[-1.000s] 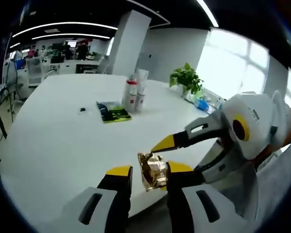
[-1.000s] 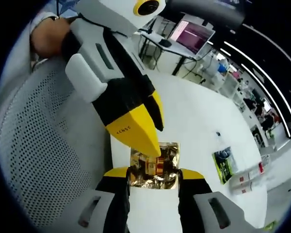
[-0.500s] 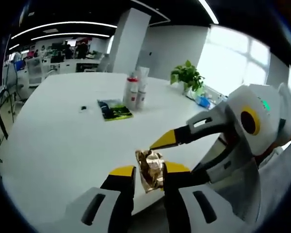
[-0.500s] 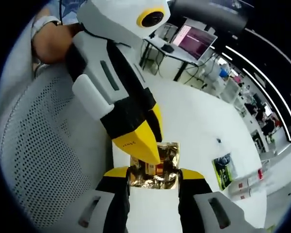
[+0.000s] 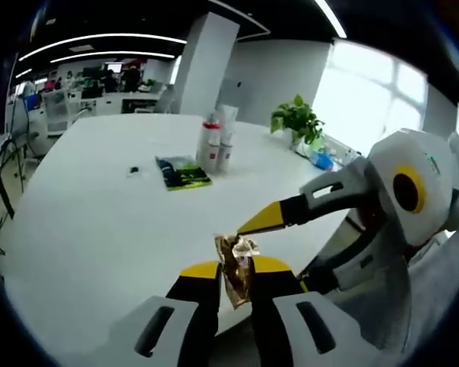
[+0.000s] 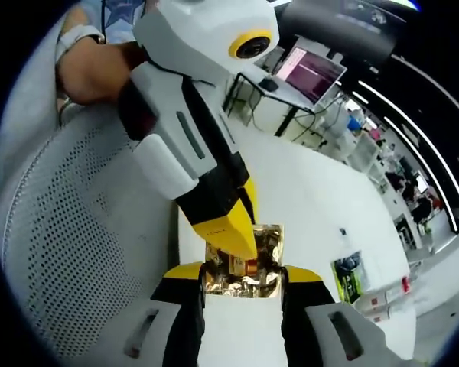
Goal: Arrange the skincare products in the storage area until every visible bottle or jar stands upright without overlapping.
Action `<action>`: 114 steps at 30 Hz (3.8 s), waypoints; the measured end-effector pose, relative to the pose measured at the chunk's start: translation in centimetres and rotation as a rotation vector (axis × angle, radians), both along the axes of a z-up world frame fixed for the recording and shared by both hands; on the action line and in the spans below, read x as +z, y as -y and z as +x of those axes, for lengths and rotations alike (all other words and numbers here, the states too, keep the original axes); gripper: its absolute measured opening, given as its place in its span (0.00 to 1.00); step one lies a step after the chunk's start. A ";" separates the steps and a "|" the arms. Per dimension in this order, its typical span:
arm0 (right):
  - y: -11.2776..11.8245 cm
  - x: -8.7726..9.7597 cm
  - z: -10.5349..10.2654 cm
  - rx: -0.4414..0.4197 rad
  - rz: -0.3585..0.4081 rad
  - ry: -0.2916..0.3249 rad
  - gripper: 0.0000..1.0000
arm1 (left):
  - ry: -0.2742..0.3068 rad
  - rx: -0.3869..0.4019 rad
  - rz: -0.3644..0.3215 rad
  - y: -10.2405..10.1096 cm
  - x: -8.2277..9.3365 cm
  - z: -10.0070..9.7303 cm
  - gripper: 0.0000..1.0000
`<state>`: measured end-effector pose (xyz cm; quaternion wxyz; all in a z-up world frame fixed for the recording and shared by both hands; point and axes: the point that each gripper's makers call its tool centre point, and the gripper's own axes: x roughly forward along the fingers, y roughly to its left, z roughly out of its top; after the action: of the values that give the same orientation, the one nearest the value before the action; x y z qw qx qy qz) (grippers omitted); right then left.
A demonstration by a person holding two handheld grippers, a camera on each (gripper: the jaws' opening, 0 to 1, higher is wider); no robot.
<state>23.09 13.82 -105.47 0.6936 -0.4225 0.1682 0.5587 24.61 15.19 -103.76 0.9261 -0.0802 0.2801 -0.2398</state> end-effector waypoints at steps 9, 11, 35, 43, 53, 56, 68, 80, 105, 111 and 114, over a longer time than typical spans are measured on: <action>0.0 0.1 -0.1 0.008 -0.001 0.010 0.36 | 0.001 0.008 -0.010 -0.2 0.3 0.0 0.03; -0.1 0.1 -0.1 0.009 0.001 0.011 0.36 | -0.003 0.011 -0.014 -0.3 0.3 0.0 0.02; 1.1 -0.9 0.5 -0.144 0.115 -0.234 0.26 | -0.027 0.038 0.010 -1.3 0.1 0.0 0.00; 1.9 -0.6 1.1 -0.375 0.420 -0.740 0.46 | -0.020 0.024 -0.126 -0.7 1.7 -0.1 0.00; 1.4 2.2 0.2 -0.397 0.701 -1.114 0.50 | -0.038 -0.040 -0.363 0.6 4.2 -0.7 0.00; 1.2 2.7 -0.3 -0.380 0.740 -1.155 0.47 | -0.043 -0.059 -0.420 0.9 4.8 -1.0 0.00; 0.7 4.7 -1.3 -0.304 0.804 -1.248 0.21 | -0.065 -0.084 -0.514 1.5 5.9 -1.4 0.00; 1.8 5.5 -1.7 -0.306 0.847 -1.269 0.04 | -0.093 -0.073 -0.525 1.7 5.4 -1.2 0.00; 2.0 4.5 -1.3 -0.371 0.813 -1.221 0.00 | -0.091 -0.071 -0.446 2.1 4.5 -1.2 0.00; 2.1 4.3 -1.2 -0.381 0.791 -1.155 0.00 | -0.083 -0.057 -0.410 2.0 4.1 -1.0 0.00; 2.4 4.5 -1.2 -0.389 0.793 -1.122 0.00 | -0.069 -0.064 -0.410 2.3 4.3 -1.1 0.00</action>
<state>21.91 11.39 -100.94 0.6909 0.2504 0.3563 0.5771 23.54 12.93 -99.48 0.8722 -0.2663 0.2592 -0.3181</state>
